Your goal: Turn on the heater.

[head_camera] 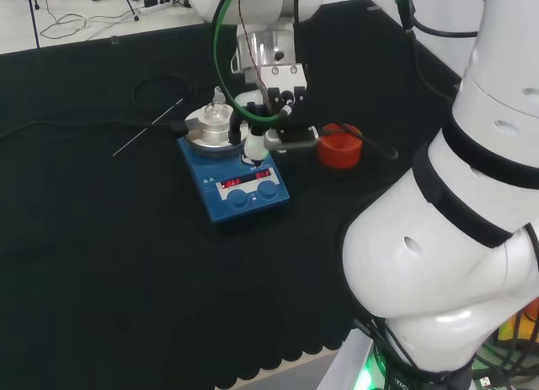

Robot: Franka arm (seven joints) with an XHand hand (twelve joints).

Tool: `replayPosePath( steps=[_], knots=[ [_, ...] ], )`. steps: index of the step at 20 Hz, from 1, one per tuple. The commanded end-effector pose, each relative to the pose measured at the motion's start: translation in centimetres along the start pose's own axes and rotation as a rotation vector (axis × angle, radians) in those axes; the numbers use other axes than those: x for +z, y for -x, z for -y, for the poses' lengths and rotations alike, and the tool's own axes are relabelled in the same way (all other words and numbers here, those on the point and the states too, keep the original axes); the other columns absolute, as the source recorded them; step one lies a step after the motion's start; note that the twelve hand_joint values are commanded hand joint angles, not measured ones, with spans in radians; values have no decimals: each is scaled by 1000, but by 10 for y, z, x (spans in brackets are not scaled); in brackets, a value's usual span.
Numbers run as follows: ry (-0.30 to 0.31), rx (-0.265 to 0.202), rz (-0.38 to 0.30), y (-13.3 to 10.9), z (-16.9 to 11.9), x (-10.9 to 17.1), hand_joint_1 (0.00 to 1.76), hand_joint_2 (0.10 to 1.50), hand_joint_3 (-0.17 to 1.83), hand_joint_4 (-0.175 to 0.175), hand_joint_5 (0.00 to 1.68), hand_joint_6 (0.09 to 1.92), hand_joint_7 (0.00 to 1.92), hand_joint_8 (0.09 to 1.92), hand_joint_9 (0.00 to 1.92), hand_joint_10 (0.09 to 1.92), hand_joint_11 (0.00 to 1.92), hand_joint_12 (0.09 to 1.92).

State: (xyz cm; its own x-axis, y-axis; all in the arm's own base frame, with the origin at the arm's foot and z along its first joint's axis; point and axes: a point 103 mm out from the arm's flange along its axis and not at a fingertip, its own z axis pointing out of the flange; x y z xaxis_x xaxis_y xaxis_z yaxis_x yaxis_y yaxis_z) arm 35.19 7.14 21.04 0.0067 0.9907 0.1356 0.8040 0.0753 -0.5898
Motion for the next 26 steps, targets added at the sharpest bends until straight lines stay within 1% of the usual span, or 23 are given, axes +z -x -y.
replayPosePath(
  steps=[1,3,8,18,21,26],
  knots=[
    [-93,4,41,-12,0,30,1456,704,1048,-63,348,940,1624,1774,1681,1776,1288,1394],
    [-94,4,43,-13,1,29,1455,703,1050,-62,349,940,1624,1774,1681,1776,1288,1394],
    [-119,5,51,-10,1,27,1455,702,1054,-62,352,940,1625,1772,1681,1775,1288,1395],
    [-200,12,79,-12,-4,37,1455,699,1060,-61,352,937,1629,1767,1682,1774,1288,1396],
    [-206,13,83,-13,-5,38,1455,698,1061,-59,344,933,1630,1767,1683,1773,1288,1396],
    [-197,21,93,-14,-6,39,1457,698,1063,-57,335,930,1631,1766,1684,1773,1288,1397]
  ],
)
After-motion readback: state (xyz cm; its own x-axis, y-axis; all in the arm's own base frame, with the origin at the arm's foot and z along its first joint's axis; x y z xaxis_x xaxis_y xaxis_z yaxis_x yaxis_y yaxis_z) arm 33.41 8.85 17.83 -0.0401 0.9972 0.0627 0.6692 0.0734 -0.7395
